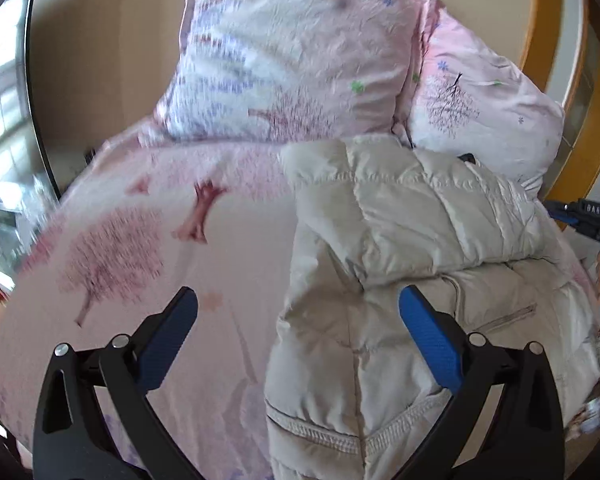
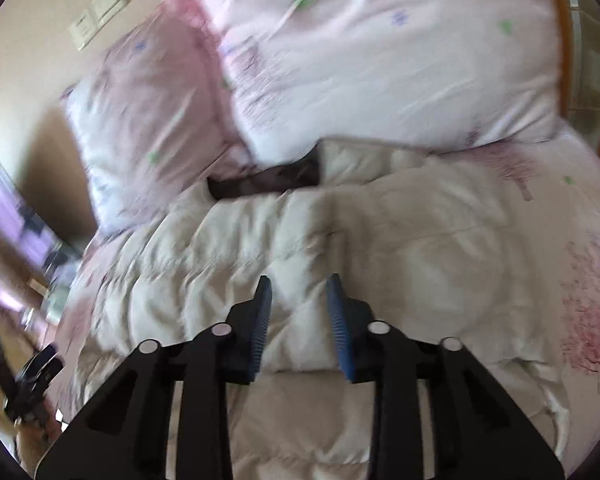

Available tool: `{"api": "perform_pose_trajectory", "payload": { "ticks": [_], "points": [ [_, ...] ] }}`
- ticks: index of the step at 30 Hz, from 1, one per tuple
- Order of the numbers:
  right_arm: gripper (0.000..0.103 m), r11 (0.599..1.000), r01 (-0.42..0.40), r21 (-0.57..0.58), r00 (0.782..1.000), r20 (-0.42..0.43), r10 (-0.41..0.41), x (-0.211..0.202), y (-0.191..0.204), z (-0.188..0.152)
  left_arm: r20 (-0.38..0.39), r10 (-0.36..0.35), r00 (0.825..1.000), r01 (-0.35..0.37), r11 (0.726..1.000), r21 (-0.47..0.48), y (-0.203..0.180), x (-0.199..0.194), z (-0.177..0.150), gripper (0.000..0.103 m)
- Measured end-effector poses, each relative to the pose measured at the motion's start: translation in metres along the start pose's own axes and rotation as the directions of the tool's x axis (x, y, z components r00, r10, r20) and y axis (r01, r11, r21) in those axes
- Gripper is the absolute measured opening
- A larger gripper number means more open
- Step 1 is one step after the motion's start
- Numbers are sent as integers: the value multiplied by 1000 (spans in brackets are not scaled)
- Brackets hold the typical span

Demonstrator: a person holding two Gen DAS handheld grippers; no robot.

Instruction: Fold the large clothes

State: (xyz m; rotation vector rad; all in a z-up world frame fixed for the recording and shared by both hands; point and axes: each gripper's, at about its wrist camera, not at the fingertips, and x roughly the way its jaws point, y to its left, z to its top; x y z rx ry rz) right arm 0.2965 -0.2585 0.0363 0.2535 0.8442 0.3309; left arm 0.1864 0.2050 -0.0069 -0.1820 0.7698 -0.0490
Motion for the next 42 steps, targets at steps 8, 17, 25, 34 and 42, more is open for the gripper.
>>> {"api": "perform_pose_trajectory", "payload": {
  "ticks": [8, 17, 25, 34, 42],
  "points": [
    [13, 997, 59, 44, 967, -251, -46, 77, -12, -6, -50, -51, 997, 45, 993, -107, 14, 9, -6, 101],
    [68, 988, -84, 133, 975, -193, 109, 34, -36, -3, -63, -91, 994, 79, 982, -174, 36, -4, -19, 101],
    [96, 979, -78, 189, 995, -53, 89, -63, -84, -27, -76, -190, 979, 171, 965, -200, 39, -19, -40, 101],
    [102, 923, -47, 381, 996, -51, 72, -131, -164, -100, -84, -328, 941, 302, 926, -228, 30, -45, -76, 100],
    [82, 852, -150, 502, 969, -97, 228, -132, -199, -162, -99, -452, 886, 395, 850, -348, 27, -48, -107, 80]
  ]
}}
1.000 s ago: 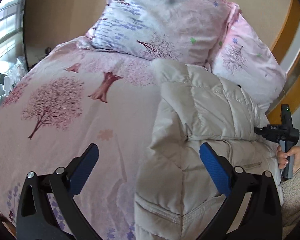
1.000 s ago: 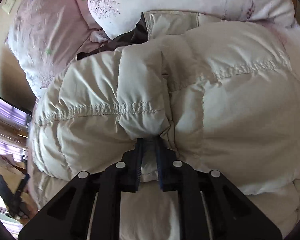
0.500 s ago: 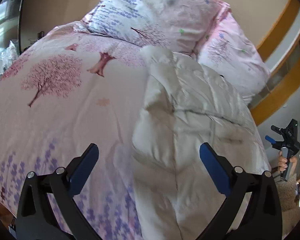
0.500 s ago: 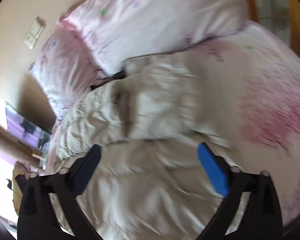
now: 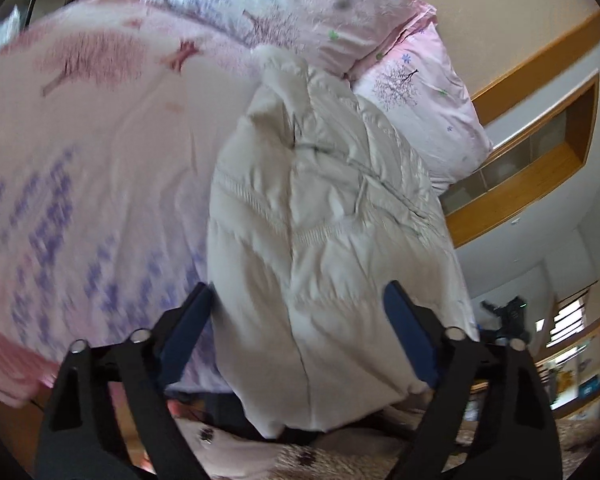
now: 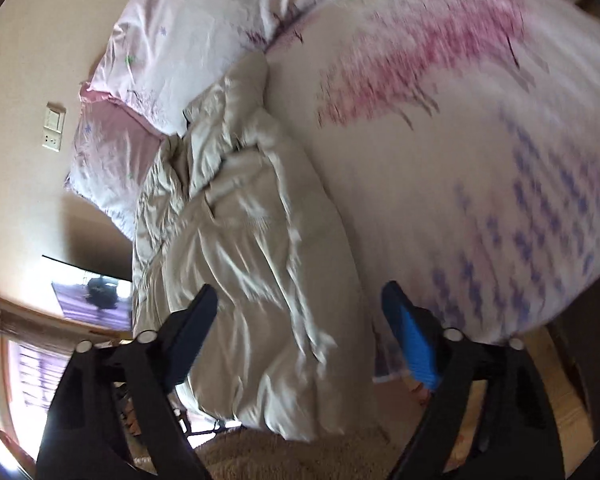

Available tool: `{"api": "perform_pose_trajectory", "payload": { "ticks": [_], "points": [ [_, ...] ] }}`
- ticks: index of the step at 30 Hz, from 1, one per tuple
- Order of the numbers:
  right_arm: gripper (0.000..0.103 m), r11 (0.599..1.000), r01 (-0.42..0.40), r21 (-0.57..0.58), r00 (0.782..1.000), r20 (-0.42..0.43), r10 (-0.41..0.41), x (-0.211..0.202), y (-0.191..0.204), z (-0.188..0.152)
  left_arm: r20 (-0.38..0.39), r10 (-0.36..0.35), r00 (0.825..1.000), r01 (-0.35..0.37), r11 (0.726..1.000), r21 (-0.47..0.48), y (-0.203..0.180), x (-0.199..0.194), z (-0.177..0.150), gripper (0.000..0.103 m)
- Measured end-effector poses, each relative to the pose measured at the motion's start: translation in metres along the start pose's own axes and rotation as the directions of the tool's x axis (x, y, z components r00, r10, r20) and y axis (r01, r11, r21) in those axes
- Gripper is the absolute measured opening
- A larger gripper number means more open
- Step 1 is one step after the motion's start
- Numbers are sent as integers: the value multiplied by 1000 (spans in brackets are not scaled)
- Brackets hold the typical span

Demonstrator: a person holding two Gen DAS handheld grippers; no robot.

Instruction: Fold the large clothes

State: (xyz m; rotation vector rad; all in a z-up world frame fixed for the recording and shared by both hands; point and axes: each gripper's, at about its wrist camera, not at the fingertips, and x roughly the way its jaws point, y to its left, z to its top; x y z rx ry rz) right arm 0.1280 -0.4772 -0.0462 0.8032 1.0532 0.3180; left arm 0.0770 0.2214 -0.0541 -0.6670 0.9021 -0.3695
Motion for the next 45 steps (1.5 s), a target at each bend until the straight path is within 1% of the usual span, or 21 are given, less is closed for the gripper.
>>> {"api": "perform_pose_trajectory", "payload": {
  "ticks": [3, 4, 5, 6, 8, 11, 15, 21, 23, 24, 25, 26, 27, 28, 29, 31, 32, 36, 39, 42, 45],
  "points": [
    [78, 999, -33, 12, 999, -41, 33, 7, -7, -7, -12, 1, 1000, -1, 1000, -13, 0, 2, -8, 77],
    [77, 999, -43, 9, 998, -35, 43, 4, -7, -9, -17, -7, 1000, 7, 1000, -23, 1, 2, -12, 75],
    [73, 998, -58, 8, 997, -41, 58, 4, -8, -10, -20, -16, 1000, 15, 999, -33, 1, 2, -14, 74],
    [72, 996, -84, 10, 995, -59, 84, 6, -8, -11, -22, -28, 999, 27, 999, -45, 2, 2, -17, 74],
    [66, 995, -95, 1, 992, -79, 95, 10, -6, -14, -23, -42, 999, 41, 997, -59, 2, 2, -21, 71],
    [62, 992, -124, -6, 986, -109, 123, 16, -2, -18, -30, -58, 998, 55, 995, -77, 4, 2, -29, 69],
    [59, 990, -141, -15, 983, -120, 138, 17, 0, -23, -47, -86, 995, 81, 991, -105, 5, 4, -39, 63],
    [58, 987, -161, -12, 978, -138, 158, 16, -2, -29, -64, -84, 994, 77, 991, -110, 2, 7, -41, 59],
    [58, 986, -163, -19, 976, -147, 159, 17, -1, -33, -72, -70, 995, 63, 992, -106, -2, 10, -41, 55],
    [58, 986, -164, -21, 976, -150, 160, 18, -1, -34, -74, -64, 995, 56, 993, -105, -3, 11, -41, 52],
    [55, 986, -166, -24, 975, -152, 160, 19, 2, -35, -73, -58, 996, 50, 993, -103, -5, 11, -40, 45],
    [49, 986, -165, -31, 975, -153, 158, 19, 3, -36, -72, -50, 996, 43, 994, -101, -6, 12, -40, 42],
    [45, 986, -160, -38, 976, -153, 152, 20, 4, -38, -70, -47, 996, 40, 994, -102, -6, 12, -40, 36],
    [36, 987, -151, -49, 979, -147, 143, 20, 6, -39, -64, -41, 997, 35, 994, -102, -7, 11, -39, 29],
    [30, 987, -149, -57, 981, -137, 140, 19, 8, -40, -57, -37, 998, 31, 995, -98, -7, 10, -38, 26],
    [24, 985, -153, -81, 984, -105, 144, 13, 15, -40, -36, -36, 999, 32, 995, -92, -10, 6, -35, 19],
    [22, 983, -157, -94, 985, -87, 149, 10, 19, -41, -26, -36, 999, 33, 995, -91, -10, 4, -33, 18],
    [18, 975, -151, -161, 988, -13, 151, -2, 39, -40, 17, -33, 999, 34, 997, -67, -18, -4, -24, 14],
    [16, 968, -149, -203, 987, 35, 160, -8, 54, -39, 60, -45, 997, 48, 998, -50, -25, -12, -14, 13],
    [16, 950, -148, -273, 978, 105, 183, -18, 74, -35, 109, -59, 992, 63, 997, -35, -31, -21, 0, 12],
    [16, 935, -136, -327, 966, 164, 198, -25, 92, -30, 151, -59, 987, 60, 998, 0, -42, -27, 15, 12]
  ]
}}
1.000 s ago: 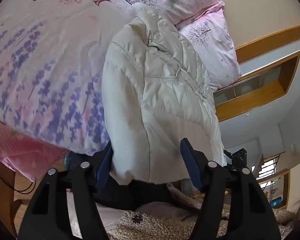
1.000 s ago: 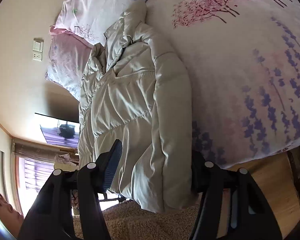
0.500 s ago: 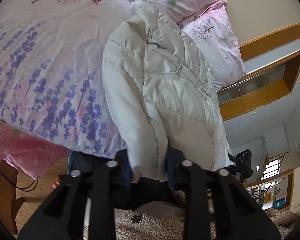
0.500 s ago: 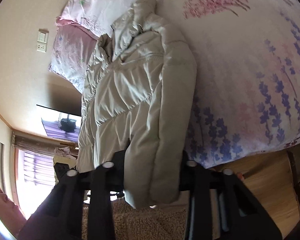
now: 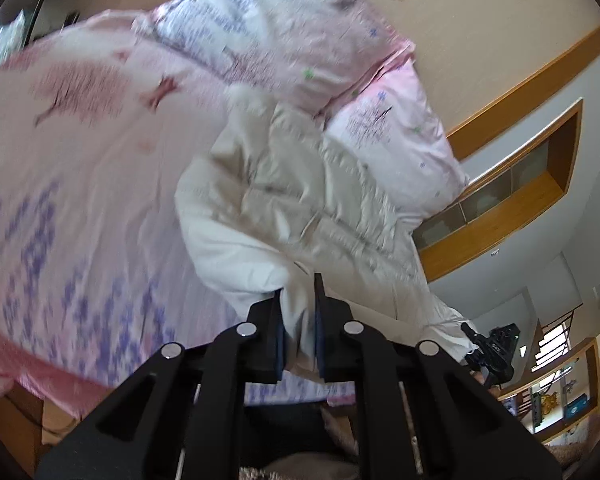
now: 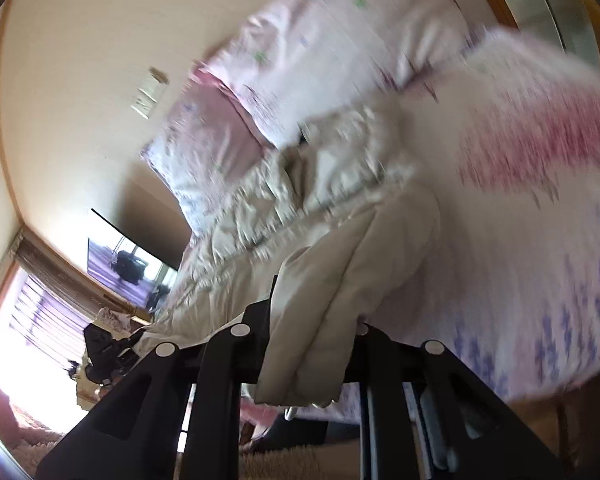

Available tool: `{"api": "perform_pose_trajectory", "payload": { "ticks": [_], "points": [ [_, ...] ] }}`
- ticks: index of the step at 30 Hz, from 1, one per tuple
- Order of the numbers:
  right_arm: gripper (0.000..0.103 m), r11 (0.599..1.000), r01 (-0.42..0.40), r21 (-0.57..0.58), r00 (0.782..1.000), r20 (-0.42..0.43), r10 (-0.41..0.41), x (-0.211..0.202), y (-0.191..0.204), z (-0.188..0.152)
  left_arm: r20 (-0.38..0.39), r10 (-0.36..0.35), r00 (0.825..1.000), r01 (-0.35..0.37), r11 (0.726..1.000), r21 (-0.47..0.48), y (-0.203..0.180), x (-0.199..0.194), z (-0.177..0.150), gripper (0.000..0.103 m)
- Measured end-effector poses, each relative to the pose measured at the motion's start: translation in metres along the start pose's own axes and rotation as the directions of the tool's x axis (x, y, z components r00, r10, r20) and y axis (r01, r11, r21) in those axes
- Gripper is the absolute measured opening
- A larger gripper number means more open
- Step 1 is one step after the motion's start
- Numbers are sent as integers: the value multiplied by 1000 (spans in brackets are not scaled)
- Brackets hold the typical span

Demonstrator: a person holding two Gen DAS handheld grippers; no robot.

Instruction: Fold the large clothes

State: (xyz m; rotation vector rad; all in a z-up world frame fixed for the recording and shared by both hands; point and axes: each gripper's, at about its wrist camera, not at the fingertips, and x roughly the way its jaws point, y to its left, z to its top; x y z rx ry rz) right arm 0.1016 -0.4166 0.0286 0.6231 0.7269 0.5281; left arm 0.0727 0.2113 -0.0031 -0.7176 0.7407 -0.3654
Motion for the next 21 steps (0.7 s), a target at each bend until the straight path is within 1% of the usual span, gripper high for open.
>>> {"api": "perform_pose_trajectory", "payload": {
  "ticks": [3, 6, 9, 12, 16, 19, 21],
  "points": [
    [16, 999, 6, -53, 998, 66, -2, -2, 16, 12, 48, 6, 999, -9, 999, 53, -15, -1, 19, 11],
    [16, 995, 23, -96, 990, 138, -9, -4, 30, 26, 93, 7, 996, -14, 996, 84, -26, -5, 37, 11],
    [15, 990, 53, -132, 978, 207, -25, -2, 45, 46, 142, 9, 990, -25, 994, 108, -36, -4, 60, 11],
    [15, 985, 86, -150, 965, 257, -45, 8, 58, 70, 184, 22, 983, -47, 990, 131, -50, 4, 93, 11],
    [15, 979, 129, -159, 953, 294, -78, 33, 73, 110, 197, 48, 979, -79, 986, 150, -61, 23, 132, 11],
    [15, 978, 146, -152, 946, 310, -93, 51, 75, 128, 200, 77, 977, -111, 981, 162, -65, 42, 159, 11],
    [15, 979, 157, -133, 940, 324, -107, 64, 73, 142, 194, 86, 977, -116, 981, 154, -64, 53, 174, 11]
  ]
}}
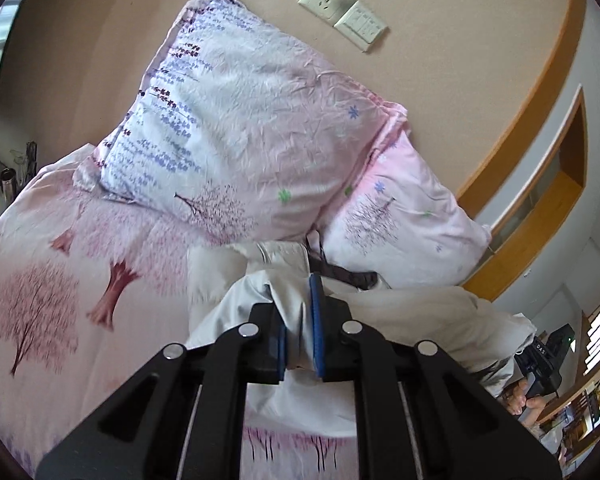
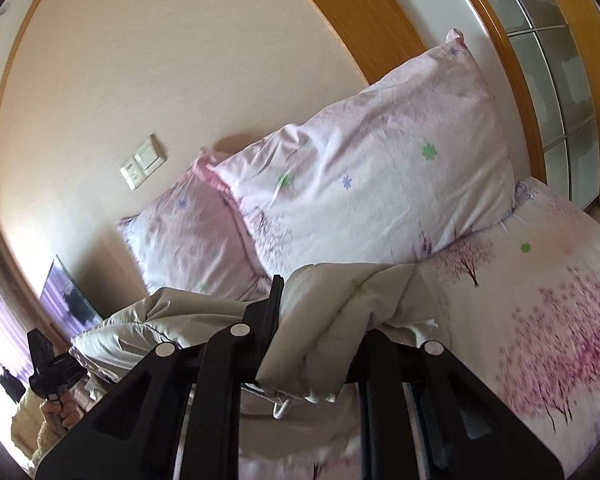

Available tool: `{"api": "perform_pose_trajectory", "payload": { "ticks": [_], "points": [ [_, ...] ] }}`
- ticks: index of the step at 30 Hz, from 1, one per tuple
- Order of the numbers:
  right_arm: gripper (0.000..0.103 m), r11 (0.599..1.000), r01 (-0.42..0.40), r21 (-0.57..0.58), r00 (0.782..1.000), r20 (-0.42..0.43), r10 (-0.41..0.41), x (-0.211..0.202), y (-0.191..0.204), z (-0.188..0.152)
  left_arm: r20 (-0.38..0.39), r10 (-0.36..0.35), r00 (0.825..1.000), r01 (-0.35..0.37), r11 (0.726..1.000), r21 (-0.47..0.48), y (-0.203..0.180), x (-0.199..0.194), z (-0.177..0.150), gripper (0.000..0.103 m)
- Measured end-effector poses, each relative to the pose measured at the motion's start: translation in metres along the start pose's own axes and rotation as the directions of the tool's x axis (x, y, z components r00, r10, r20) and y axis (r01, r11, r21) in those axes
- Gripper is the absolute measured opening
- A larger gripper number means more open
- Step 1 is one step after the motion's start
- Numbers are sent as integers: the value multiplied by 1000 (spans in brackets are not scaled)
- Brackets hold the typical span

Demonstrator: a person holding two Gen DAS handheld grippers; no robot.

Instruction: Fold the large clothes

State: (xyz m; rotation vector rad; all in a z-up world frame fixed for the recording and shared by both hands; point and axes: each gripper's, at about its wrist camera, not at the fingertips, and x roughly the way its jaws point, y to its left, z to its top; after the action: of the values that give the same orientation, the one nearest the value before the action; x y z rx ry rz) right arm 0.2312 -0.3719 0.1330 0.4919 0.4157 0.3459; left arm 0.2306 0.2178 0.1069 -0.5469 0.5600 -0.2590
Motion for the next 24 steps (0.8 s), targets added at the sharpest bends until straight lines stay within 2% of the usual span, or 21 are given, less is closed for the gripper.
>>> {"api": "perform_pose_trajectory", "payload": {
  "ticks": [3, 7, 12, 14, 18, 22, 24],
  "points": [
    [15, 999, 22, 34, 1000, 7, -22, 23, -4, 8, -13, 25, 1000, -25, 1000, 0, 1, 26, 20, 11],
    [15, 993, 95, 71, 995, -15, -94, 67, -12, 18, -33, 67, 997, -67, 997, -21, 6, 71, 44, 11],
    [16, 971, 221, 96, 972, -102, -211, 124, -27, 19, -82, 125, 989, -130, 990, -59, 25, 120, 51, 11],
    [16, 951, 297, 81, 946, -158, -282, 150, -32, 16, -111, 152, 982, -160, 985, -65, 32, 141, 51, 11],
    [16, 911, 399, 107, 896, -256, -362, 186, -46, 9, -152, 181, 972, -195, 977, -84, 42, 170, 49, 11],
    [17, 864, 475, 166, 851, -338, -403, 206, -58, 6, -196, 193, 961, -218, 970, -111, 52, 190, 48, 12],
    [24, 843, 499, 202, 832, -385, -400, 213, -64, 6, -229, 201, 952, -235, 963, -132, 58, 200, 47, 13]
  ]
}}
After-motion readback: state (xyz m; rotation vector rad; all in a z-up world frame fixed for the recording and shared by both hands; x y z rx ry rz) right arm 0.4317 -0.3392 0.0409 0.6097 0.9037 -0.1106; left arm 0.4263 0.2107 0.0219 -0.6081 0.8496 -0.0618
